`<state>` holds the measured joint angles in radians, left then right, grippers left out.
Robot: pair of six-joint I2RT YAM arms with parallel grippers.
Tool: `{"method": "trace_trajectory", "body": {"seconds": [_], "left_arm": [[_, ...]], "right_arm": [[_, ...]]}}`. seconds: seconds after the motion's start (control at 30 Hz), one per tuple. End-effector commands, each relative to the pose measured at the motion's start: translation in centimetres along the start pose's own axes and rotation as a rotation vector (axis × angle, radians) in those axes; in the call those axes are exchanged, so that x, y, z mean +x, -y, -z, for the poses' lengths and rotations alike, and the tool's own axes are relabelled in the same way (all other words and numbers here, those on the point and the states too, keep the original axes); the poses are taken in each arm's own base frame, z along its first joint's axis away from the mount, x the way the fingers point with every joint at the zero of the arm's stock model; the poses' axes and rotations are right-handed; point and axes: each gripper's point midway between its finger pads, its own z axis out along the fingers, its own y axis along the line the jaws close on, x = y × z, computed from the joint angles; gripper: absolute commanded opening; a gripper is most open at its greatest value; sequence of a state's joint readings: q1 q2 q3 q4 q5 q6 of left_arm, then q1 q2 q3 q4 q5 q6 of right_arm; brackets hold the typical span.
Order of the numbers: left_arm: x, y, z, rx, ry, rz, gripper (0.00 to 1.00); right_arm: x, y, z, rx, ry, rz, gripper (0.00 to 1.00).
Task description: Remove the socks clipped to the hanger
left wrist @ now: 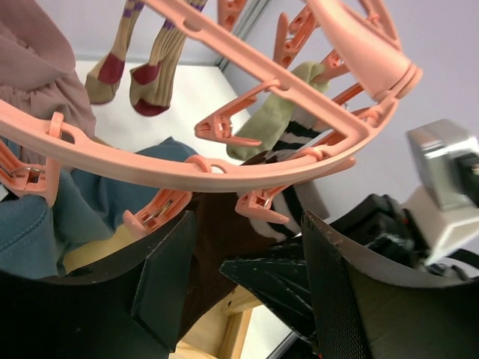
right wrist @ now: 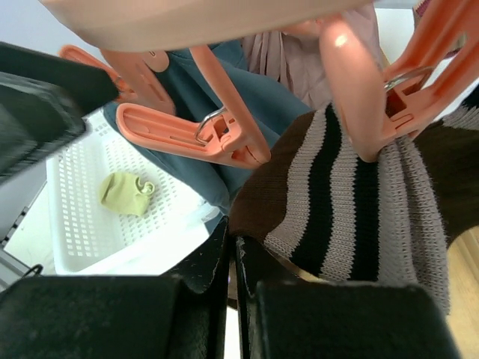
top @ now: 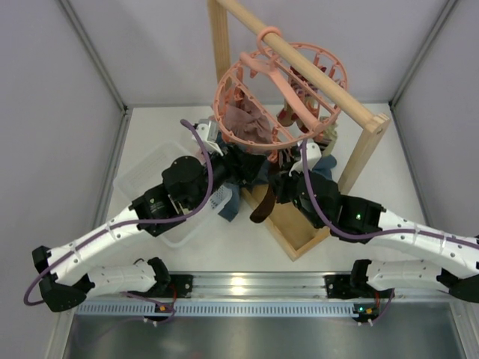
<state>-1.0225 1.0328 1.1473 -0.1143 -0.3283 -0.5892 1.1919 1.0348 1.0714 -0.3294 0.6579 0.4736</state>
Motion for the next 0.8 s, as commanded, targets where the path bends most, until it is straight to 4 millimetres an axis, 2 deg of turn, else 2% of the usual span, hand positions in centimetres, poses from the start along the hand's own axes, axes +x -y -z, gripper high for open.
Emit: {"method": "trace_trajectory", "body": {"seconds": [0.0,0.2,0.33,0.43,0.47,0.63,0.67,0.77], "left_arm": [[-2.8,1.1,0.2,0.012,0.072,0.034,0.63],[-4.0,0.7,-0.3,-0.027,0.111,0.02,0.61],[-4.2,0.5,-1.4,-0.021,0.098,0.013,0.54],[-3.9,-0.9,-2.9,-0.008,0.055,0.054,0.45],[-4.4,-2.2,-3.4,-0.032,0.063,0.057,0.42],[-5.2,-4.2,-3.8,-0.056,0.069,0.057,0.31],[-5.6,-4.9,-3.8,-0.068,0.078,0.058,0.29],[-6.1,-5.3,-3.7,-0.053,0.073,0.048,0.29]], "right_arm": [[-1.8,-0.2,1.1,-0.025,0.058,-0.035,0.0],[-1.5,-0.1,1.1,-0.022,0.052,-0.033,0.0],[-1.2,-0.3,0.9,-0.024,0.039,-0.021,0.0],[-1.0,-0.4,0.8,-0.027,0.034,-0.013,0.0],[-1.0,-0.4,0.7,-0.026,0.033,-0.011,0.0],[-0.7,-0.8,0.4,-0.042,0.018,0.01,0.0],[-0.6,-1.1,0.3,-0.052,0.015,0.012,0.0],[0.1,-1.8,-0.3,-0.065,-0.006,0.032,0.0]]}}
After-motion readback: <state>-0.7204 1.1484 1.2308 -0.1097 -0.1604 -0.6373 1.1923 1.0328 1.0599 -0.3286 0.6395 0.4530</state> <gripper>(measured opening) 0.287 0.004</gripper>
